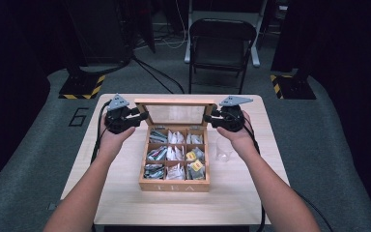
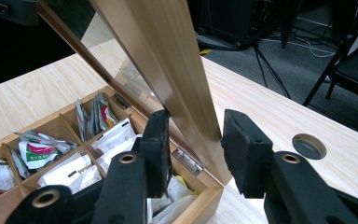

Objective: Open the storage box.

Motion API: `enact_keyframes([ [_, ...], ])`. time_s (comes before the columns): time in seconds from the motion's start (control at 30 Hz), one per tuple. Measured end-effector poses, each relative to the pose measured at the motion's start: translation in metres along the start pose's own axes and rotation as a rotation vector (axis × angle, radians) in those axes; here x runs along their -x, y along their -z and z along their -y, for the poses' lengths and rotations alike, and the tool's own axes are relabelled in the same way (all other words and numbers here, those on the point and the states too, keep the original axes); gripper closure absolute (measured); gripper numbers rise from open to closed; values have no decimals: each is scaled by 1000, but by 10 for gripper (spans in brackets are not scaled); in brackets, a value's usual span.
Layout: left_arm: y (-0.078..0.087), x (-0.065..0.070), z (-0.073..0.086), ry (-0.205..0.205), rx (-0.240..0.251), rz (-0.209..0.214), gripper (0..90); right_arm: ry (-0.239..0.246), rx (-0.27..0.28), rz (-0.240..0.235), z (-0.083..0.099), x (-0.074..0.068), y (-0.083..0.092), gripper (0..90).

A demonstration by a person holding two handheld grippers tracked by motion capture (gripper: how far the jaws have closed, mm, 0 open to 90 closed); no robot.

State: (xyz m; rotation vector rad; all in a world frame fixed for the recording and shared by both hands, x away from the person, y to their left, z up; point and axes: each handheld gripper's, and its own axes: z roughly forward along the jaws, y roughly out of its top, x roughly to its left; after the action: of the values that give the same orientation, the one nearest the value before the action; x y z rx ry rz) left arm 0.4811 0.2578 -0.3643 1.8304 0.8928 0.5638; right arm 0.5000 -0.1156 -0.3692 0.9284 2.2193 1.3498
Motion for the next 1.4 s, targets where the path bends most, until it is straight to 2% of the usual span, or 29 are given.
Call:
enact_keyframes([
  [0.17,-4,-2,2,-6,-27,0,602,-15,7,-5,0,2,-1,616],
  [0.57,-13,-6,5,4,-24,-5,598,-16,3,-3,-3,5,-3,619],
  [0.83,-19,-9,7,4,-45,-12,605,-28,5,-3,-5,7,-5,621],
  [1.17,-23,-10,7,11,-35,-26,630,-33,18,1,-6,9,-7,616],
  [1.37,-23,-11,7,15,-37,-25,631,-61,18,2,-4,11,-10,575],
  [1.4,-24,-11,7,15,-33,-24,631,-51,17,2,-4,12,-10,574],
])
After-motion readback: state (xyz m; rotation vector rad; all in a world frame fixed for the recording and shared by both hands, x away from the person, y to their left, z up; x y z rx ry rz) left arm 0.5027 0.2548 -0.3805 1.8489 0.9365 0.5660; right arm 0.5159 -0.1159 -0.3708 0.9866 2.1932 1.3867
